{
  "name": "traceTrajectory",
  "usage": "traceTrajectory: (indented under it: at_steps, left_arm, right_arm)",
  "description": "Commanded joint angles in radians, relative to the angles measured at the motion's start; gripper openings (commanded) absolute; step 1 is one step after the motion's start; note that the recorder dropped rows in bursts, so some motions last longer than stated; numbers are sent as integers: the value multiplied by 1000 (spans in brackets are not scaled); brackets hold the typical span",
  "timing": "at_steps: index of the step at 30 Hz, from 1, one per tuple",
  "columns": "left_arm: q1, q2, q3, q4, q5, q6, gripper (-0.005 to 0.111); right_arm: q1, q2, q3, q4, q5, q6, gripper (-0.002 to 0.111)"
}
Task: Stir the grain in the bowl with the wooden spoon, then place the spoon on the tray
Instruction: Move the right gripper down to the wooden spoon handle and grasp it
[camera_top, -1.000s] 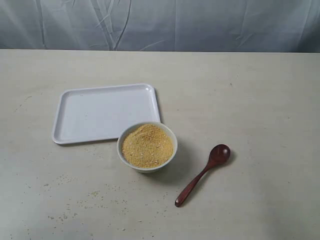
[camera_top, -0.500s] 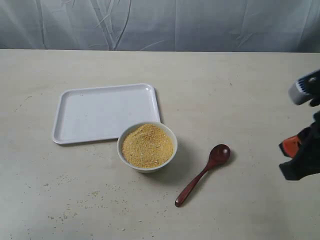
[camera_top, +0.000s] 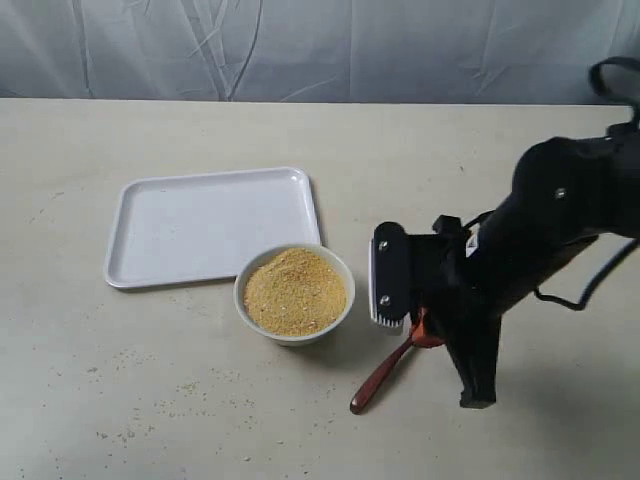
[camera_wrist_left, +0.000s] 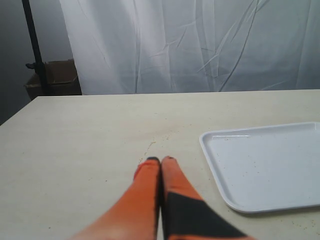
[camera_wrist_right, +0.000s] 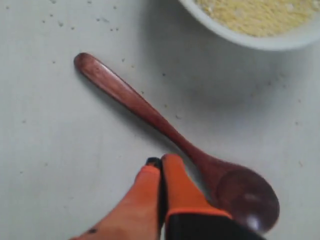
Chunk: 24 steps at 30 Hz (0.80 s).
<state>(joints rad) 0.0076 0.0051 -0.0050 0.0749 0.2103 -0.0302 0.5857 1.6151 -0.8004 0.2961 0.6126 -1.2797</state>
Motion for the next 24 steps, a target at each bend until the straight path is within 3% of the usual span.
traceTrajectory:
  at_steps: [1, 5, 24]
  left_arm:
    - [1, -5, 5, -3, -4, -3, 0]
    - [1, -5, 5, -3, -4, -3, 0]
    - [1, -5, 5, -3, -4, -3, 0]
  right_arm:
    - [54, 110, -76, -2, -33, -114, 8]
    - [77, 126, -102, -79, -3, -143, 37]
    - [77, 240, -102, -108, -28, -194, 36]
